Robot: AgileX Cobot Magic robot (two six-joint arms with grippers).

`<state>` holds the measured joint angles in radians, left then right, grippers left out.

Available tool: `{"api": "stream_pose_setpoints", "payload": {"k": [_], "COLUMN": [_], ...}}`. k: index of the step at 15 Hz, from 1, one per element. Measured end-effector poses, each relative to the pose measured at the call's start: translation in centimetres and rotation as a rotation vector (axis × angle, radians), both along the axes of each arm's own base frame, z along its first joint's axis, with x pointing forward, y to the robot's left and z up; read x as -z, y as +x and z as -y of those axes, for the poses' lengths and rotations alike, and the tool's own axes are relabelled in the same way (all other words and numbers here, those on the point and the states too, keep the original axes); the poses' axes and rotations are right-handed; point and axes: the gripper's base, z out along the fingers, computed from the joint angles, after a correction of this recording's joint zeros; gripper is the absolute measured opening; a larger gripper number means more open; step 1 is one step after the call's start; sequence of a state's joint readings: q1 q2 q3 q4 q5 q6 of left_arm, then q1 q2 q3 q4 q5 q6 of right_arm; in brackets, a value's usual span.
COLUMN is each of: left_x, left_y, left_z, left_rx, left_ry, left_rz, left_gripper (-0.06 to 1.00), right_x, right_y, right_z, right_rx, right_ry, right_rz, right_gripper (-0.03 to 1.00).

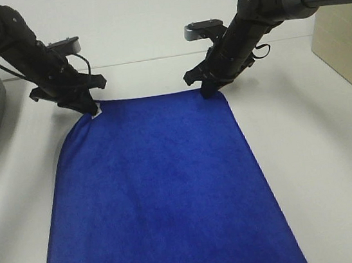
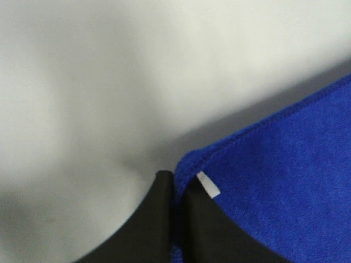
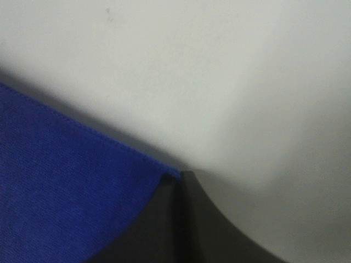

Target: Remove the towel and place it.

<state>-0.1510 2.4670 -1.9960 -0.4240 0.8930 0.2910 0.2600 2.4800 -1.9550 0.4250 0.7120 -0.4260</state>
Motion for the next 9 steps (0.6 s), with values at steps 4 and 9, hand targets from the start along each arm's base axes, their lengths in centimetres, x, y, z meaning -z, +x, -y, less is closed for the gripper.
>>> {"api": "stream_pose_setpoints", "payload": {"k": [4,9], "left_x": [-2.1,-3.3], "left_y": [1.7,3.4], "left_z": [0.0,-0.3], "left_rx": [-0.02,-0.035], "left_ry": [0.002,0.03], "left_rz": [0.156,0.372], "left_gripper": [0.02,0.02], "right_x": [-2.7,-5.5], "right_y": [1.9,4.2], "right_z": [-0.1,-0.3], "right_rx": [0.002,0.063], "right_ry": [-0.014,0.011], "right_rz": [0.157,0.402], "right_gripper": [0.02,0.02]}}
